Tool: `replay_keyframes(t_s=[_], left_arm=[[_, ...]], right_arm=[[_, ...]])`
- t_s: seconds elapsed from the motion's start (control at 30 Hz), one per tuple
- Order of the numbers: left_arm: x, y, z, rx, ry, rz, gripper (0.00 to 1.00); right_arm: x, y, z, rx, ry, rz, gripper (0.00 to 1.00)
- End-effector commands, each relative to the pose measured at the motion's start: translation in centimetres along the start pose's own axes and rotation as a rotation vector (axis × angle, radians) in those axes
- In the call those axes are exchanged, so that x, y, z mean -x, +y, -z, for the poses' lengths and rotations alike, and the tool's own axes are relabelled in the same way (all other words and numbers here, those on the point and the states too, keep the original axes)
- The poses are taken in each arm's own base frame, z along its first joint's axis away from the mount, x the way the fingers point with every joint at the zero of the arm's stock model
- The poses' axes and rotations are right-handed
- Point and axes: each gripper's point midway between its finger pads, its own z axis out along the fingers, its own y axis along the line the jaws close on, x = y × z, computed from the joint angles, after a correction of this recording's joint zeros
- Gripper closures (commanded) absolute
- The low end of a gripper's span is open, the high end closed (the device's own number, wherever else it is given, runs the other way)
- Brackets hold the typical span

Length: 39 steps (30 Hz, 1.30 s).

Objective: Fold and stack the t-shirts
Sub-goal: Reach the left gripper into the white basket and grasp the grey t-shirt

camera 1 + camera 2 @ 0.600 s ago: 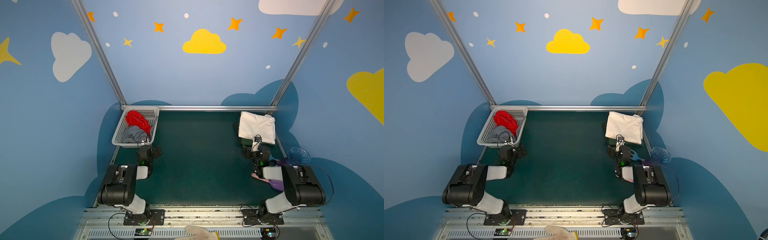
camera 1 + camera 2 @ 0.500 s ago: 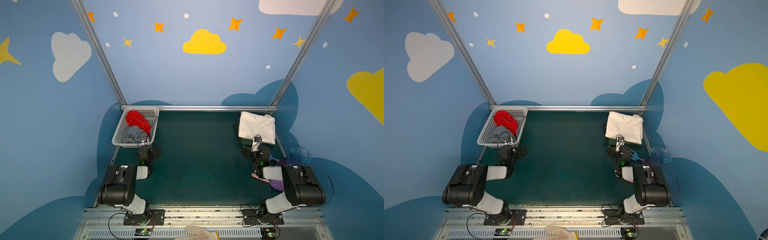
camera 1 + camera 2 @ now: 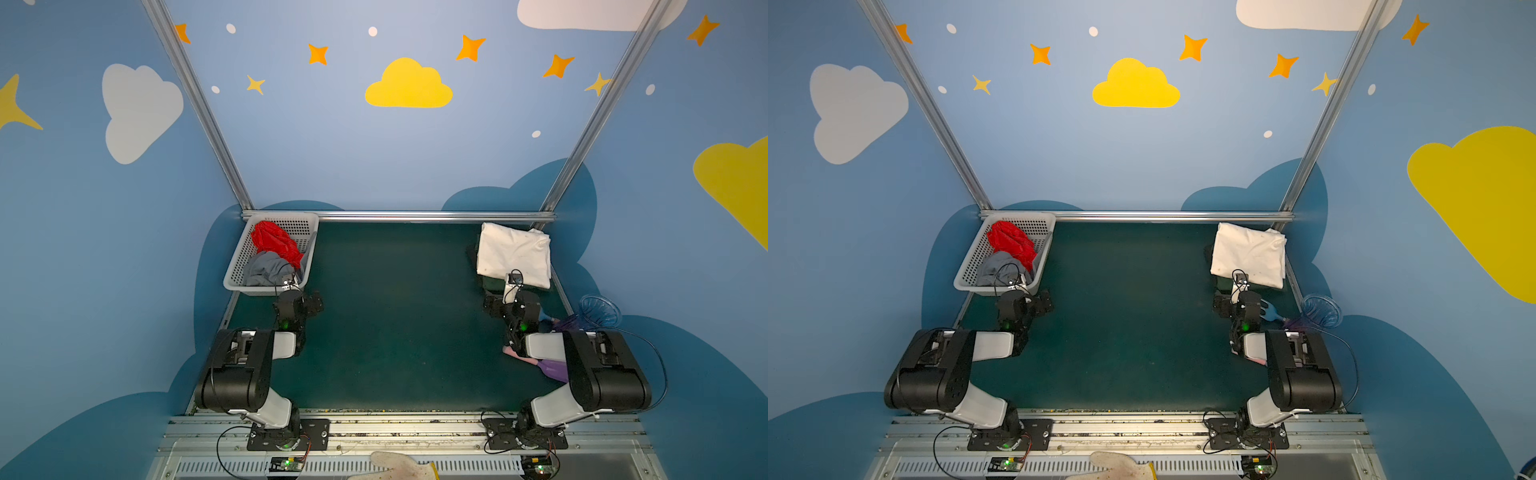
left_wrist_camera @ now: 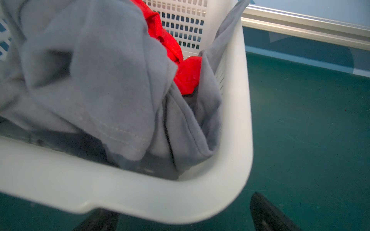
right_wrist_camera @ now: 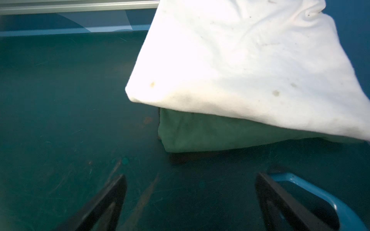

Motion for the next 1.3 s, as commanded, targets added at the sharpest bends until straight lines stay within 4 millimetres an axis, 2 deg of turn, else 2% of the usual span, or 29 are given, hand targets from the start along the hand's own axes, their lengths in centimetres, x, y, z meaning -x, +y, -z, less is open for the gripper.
replay_keyframes(t_s=[0.0, 0.2, 0.27, 0.37, 0.47, 0.53, 0.63, 0.73, 0.77, 0.8, 0.9, 1.03, 1.13, 1.27], left_arm=[[1.3, -0.3, 0.0, -0.011, -0.027, 0.003, 0.0], [1.6, -1.1, 0.8, -0.041, -0.049, -0.037, 0.0], [2.6, -0.6, 1.8, -0.003, -0.101, -0.018, 0.0], [3.6, -1.6, 3.2, 0.01, -0.075, -0.067, 0.0], [4.6, -3.2, 5.3, 0.023, -0.132, -0.123, 0.0], [5.3, -3.8, 6.7, 0.011, -0.156, -0.072, 0.0], [6.5, -5.2, 8.6, -0.004, -0.186, -0.048, 0.0], [8.2, -5.3, 9.9, 0.059, -0.17, -0.018, 0.0], [8.8, -5.2, 10.3, 0.071, -0.165, -0.001, 0.0], [9.4, -5.0, 10.7, 0.093, -0.157, 0.024, 0.0], [11.7, -4.0, 12.0, 0.168, -0.155, 0.092, 0.0], [14.0, -3.0, 11.7, 0.276, -0.151, 0.078, 0.0], [14.3, -0.9, 9.6, 0.355, -0.05, 0.154, 0.0], [14.0, 1.0, 6.7, 0.365, 0.095, 0.26, 0.0]], right_arm=[[1.3, 0.0, -0.1, 0.005, -0.024, 0.007, 0.02], [1.6, -0.2, 0.0, -0.017, -0.027, 0.008, 0.02], [2.6, -0.9, 0.3, -0.071, -0.038, 0.001, 0.02], [2.7, -1.3, 0.9, -0.11, 0.083, -0.024, 0.02], [2.5, -0.3, 1.5, -0.075, 0.109, -0.053, 0.02], [2.9, 0.4, 2.1, -0.062, 0.109, -0.064, 0.02], [4.7, 0.7, 3.5, -0.117, 0.101, -0.041, 0.02], [6.6, 1.8, 5.0, -0.054, 0.116, -0.093, 0.02], [8.2, 2.0, 5.5, -0.043, 0.093, -0.118, 0.02], [8.9, 2.1, 6.1, -0.036, 0.088, -0.146, 0.02], [9.9, 2.5, 7.7, -0.014, 0.11, -0.232, 0.02], [9.7, 3.4, 9.5, 0.042, 0.15, -0.359, 0.03], [9.2, 4.9, 10.3, 0.129, 0.171, -0.345, 0.02], [7.5, 4.8, 10.9, 0.112, 0.249, -0.3, 0.02]])
